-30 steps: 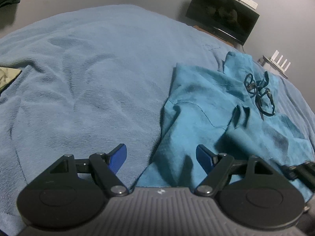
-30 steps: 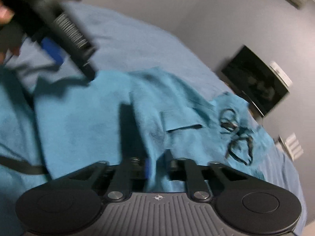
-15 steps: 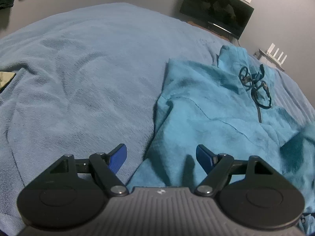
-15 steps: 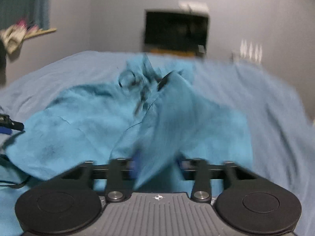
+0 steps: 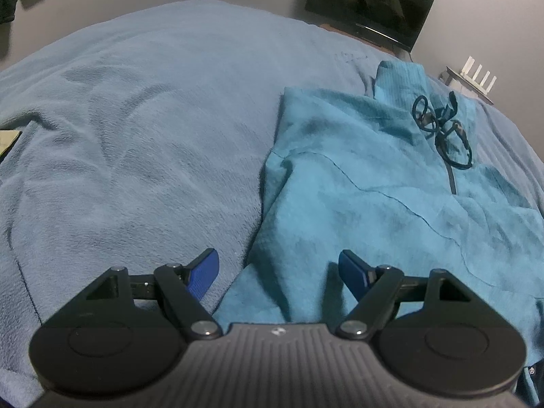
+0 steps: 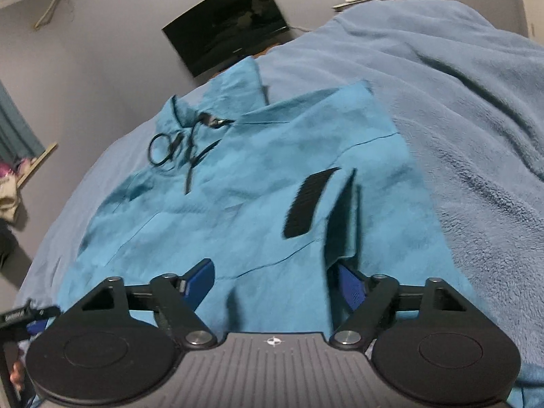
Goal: Fold large clothes
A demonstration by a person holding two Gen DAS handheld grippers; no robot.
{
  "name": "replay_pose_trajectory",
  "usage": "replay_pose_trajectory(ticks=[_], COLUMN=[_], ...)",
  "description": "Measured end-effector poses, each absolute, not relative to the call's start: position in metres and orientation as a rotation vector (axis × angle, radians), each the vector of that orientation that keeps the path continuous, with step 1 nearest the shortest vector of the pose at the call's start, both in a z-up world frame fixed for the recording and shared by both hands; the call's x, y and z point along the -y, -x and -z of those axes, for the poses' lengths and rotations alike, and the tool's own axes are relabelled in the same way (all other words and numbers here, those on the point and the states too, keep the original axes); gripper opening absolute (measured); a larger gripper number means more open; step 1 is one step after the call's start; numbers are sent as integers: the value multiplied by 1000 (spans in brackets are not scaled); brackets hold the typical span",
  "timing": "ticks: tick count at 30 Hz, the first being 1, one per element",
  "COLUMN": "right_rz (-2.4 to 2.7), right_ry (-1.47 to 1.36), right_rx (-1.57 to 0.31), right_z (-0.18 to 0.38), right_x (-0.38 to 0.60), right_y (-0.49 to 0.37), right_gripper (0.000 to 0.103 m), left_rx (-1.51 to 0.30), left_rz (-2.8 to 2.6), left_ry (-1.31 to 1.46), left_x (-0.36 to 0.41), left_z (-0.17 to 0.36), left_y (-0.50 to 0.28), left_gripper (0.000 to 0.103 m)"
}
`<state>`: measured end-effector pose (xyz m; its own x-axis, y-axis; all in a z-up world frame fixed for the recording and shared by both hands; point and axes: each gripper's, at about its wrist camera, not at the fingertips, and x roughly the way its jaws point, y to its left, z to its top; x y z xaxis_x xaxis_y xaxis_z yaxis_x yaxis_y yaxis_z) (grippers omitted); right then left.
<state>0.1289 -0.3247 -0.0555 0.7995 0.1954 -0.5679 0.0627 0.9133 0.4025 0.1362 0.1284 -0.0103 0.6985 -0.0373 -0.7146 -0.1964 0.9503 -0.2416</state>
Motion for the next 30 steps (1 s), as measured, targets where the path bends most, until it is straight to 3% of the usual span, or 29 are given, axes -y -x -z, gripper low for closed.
replay_pose_trajectory(ticks=[3, 5, 8, 13, 19, 27, 30], right_rz=[-81, -99, -87, -90, -48, 45, 87], right_ry=[-449, -427, -274, 90, 156, 135, 126], right_rx=[-661, -667, -619, -417, -222, -454, -555], right_z=[60, 58, 42, 3, -29, 28, 50], right_x=[333, 330, 314, 275, 268, 286, 287], right_y=[-140, -142, -135, -124, -125, -164, -177], right_gripper=[49, 24, 13, 10, 10, 15, 26], left_rx=[-798, -797, -793, -794, -793, -812, -816], left_rz=[-87, -86, -84, -81, -79, -70, -66], left_ry=[314, 319, 325, 328, 311, 278, 269], left_x=[-129, -129, -130, -132, -131, -125, -123], left_z=[11, 11, 11, 11, 11, 14, 15], left_y=[-136, -136, -136, -136, -136, -140, -141], left_gripper=[76, 76, 76, 76, 76, 76, 76])
